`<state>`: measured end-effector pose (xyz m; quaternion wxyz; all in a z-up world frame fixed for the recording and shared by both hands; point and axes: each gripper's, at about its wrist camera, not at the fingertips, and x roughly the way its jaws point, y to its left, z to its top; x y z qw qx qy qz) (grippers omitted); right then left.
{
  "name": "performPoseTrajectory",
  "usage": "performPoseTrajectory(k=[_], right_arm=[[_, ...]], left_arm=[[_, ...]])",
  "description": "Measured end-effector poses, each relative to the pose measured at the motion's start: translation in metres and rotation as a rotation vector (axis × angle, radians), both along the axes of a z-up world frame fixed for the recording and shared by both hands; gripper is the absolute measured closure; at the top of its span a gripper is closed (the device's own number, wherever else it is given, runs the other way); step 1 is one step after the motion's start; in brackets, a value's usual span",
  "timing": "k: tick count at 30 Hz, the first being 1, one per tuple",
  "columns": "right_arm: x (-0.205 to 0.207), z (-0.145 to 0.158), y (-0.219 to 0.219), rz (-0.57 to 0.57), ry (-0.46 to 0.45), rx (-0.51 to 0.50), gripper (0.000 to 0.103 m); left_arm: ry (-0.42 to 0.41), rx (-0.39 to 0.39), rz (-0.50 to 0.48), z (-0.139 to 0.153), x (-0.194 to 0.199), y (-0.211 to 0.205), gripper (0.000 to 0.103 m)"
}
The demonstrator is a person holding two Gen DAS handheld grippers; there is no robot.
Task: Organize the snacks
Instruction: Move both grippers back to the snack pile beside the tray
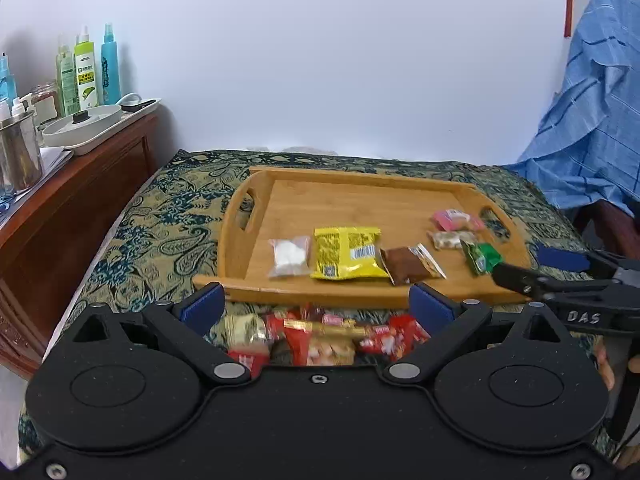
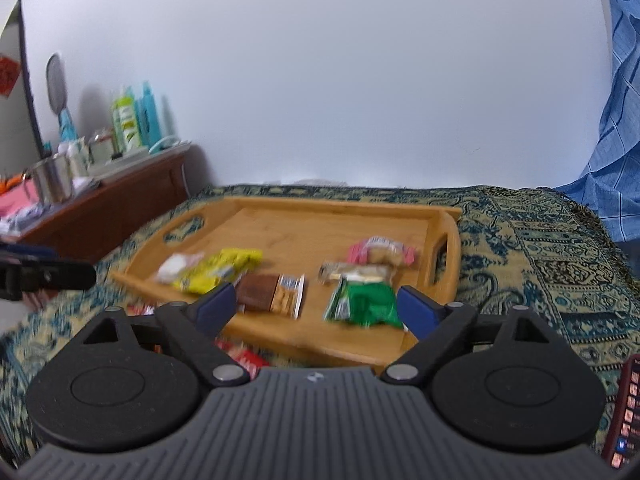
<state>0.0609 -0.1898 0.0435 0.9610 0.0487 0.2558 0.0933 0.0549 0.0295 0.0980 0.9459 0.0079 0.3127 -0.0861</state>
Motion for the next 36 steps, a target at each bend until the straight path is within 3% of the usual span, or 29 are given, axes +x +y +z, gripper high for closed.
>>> performPoseTrajectory(k=[7,18,21,28,36], right_arm=[[-0.011,-0.016,0.012,0.04,0.038,-0.012,0.023],[-0.006,-0.031,0.033,0.127,0.067,-0.063,0.027],[-0.005,-0.034,0.035,0.135,0.068,-0.078,0.027],[-0.002,-0.038,0.04,0.15,0.081,-0.101,0.028],[0.005,-0.04,0.043,0.147,0.102,-0.064,0.029]], left_arm=[[-0.013,0.017,0.008,-0.01,-0.022,-0.003,0.003],[0.038,0.108,-0.051,-0.045,-0.013,-0.02,0.01],[0.057,0.107,-0.051,-0.051,-0.009,-0.021,0.019],[0.075,0.091,-0.048,-0.057,-0.002,-0.021,0.028],[0.12,0.072,-0.042,-0.066,0.004,-0.02,0.045]])
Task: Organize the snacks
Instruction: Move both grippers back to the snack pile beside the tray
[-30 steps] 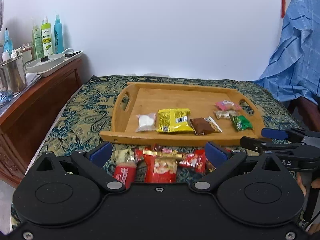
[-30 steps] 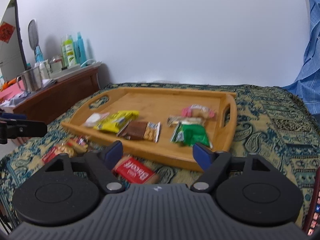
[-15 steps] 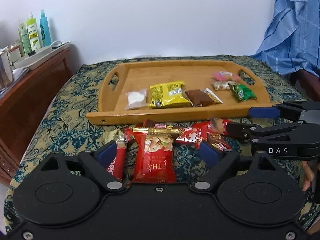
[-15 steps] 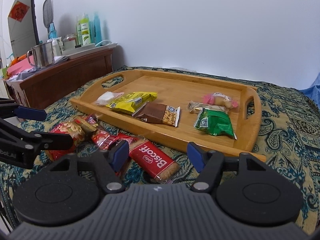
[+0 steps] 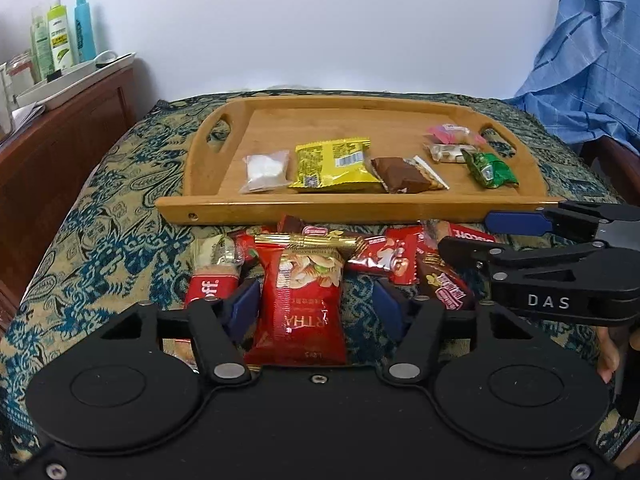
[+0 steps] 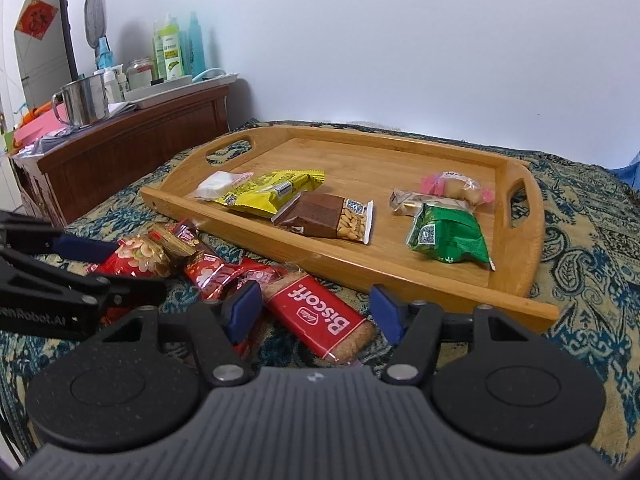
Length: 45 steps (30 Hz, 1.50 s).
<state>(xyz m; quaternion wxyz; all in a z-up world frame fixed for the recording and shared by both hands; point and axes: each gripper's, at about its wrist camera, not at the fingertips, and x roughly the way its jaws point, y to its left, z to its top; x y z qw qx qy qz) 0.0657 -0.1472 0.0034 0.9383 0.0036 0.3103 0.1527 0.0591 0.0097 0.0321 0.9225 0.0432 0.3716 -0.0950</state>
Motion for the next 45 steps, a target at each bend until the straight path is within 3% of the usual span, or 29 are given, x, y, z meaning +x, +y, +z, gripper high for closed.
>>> performPoseTrajectory(k=[5,9,15,23,25,31,45], right_arm=[[0.001,0.0,0.001,0.005,0.002,0.007,0.036],[0.001,0.001,0.001,0.01,0.013,0.018,0.05],[-0.002,0.006,0.003,0.022,0.046,0.013,0.057],[-0.013,0.015,0.001,0.082,0.064,0.051,0.054],[-0.011,0.015,0.001,0.084,0.038,0.013,0.04],[0.003,0.011,0.001,0.159,0.051,-0.058,0.033],[0.019,0.01,-0.006,0.26,0.111,-0.022,0.031]], left_arm=[[0.001,-0.004,0.012,0.0,0.001,0.002,0.054],[0.001,-0.012,0.012,0.001,0.0,0.002,0.057],[0.01,-0.023,-0.004,0.003,-0.007,0.0,0.06],[-0.004,-0.016,-0.016,0.005,-0.015,-0.004,0.06],[-0.005,-0.018,-0.013,0.004,-0.015,-0.005,0.06],[0.006,-0.022,-0.007,0.003,-0.01,-0.005,0.059],[0.004,-0.028,-0.018,-0.001,-0.009,-0.01,0.06]])
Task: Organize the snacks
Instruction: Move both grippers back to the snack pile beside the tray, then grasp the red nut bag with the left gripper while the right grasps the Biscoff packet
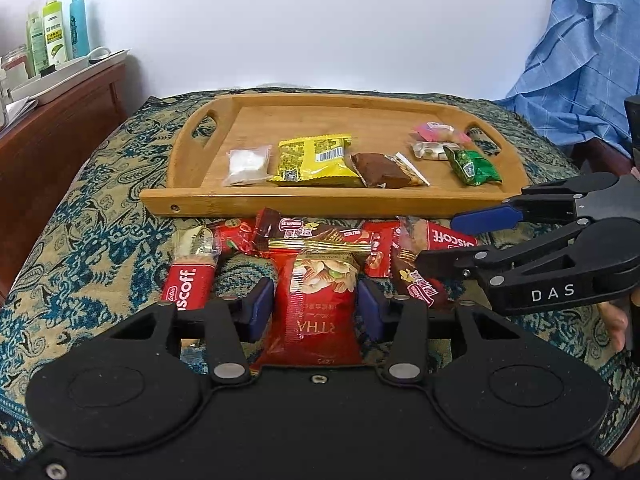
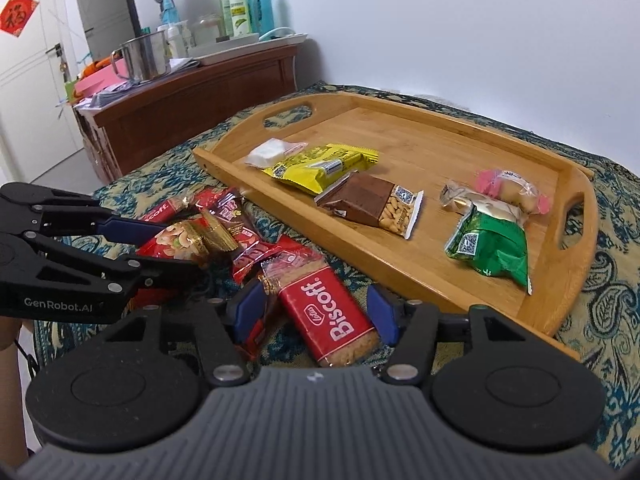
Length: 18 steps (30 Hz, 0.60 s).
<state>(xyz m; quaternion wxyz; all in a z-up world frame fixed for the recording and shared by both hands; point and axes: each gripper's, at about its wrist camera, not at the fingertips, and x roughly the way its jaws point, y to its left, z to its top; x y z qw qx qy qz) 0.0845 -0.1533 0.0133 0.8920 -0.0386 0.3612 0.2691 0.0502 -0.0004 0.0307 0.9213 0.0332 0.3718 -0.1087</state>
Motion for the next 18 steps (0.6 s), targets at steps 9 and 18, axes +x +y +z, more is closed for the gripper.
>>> performPoseTrajectory(k=[9,18], right_arm=[[-0.004,-0.001,-0.001,-0.042,0.065,0.097,0.054],[-0.029,0.006,0.005,-0.165,-0.001,0.07,0.058]], left_arm=[[-0.012,0.015,-0.004,0.0,-0.003,-0.004,0.063],[-0.042,0.024,-0.007,0.006,-0.013,-0.01,0.064]])
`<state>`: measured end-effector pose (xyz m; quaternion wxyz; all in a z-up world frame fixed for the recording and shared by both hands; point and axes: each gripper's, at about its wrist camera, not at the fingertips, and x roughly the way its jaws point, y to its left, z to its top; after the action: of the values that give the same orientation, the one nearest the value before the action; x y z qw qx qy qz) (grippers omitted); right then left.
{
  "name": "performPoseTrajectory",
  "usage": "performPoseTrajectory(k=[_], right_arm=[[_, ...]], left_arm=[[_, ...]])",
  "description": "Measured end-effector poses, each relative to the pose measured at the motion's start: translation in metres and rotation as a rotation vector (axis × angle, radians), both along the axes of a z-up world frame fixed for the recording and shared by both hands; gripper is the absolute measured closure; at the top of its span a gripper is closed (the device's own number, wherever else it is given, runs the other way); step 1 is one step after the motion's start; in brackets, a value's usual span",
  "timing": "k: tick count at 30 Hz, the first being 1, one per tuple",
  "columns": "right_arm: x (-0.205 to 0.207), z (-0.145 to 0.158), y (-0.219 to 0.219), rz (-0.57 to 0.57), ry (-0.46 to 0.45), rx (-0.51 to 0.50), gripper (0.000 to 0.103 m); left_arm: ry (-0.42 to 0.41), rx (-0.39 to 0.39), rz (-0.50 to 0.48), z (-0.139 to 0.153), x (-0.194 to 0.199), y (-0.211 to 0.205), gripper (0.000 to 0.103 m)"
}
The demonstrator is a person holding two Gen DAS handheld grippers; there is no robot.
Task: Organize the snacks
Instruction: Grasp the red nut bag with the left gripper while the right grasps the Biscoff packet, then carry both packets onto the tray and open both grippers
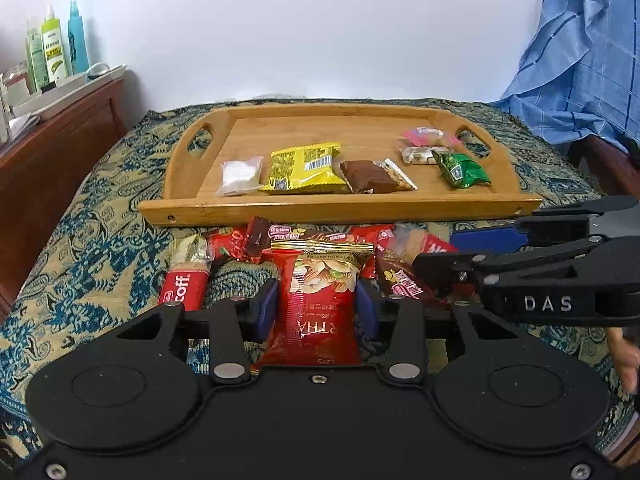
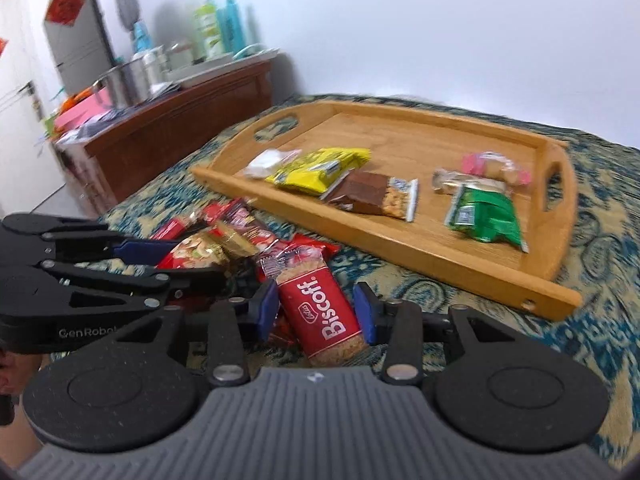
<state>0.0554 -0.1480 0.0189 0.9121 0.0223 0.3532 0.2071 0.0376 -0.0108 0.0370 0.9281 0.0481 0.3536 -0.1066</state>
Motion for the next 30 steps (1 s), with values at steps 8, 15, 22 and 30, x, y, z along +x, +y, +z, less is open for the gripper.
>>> performPoseTrajectory(k=[8,15,22,30], right_arm=[[-0.007,0.005,-0.012,-0.185,-0.067,0.008,0.063],[-0.009,0.016,-0.022,-0.223,-0.099,0.064,0.063],[0.002,0.03,-0.048,-0.302,-0.108,0.165,0.063],[0.022,0.04,-0.074,-0.39,-0.105,0.233,0.063]], left_arm=[[-0.027,0.0,0.022,0.009,0.001,-0.005,0.064],[-0.058,-0.011,0.036,0.022,0.01,-0.005,0.064],[-0.081,-0.046,0.067,0.038,0.026,0.002,0.064],[-0.103,-0.066,0.089,0.058,0.049,0.007,0.064]])
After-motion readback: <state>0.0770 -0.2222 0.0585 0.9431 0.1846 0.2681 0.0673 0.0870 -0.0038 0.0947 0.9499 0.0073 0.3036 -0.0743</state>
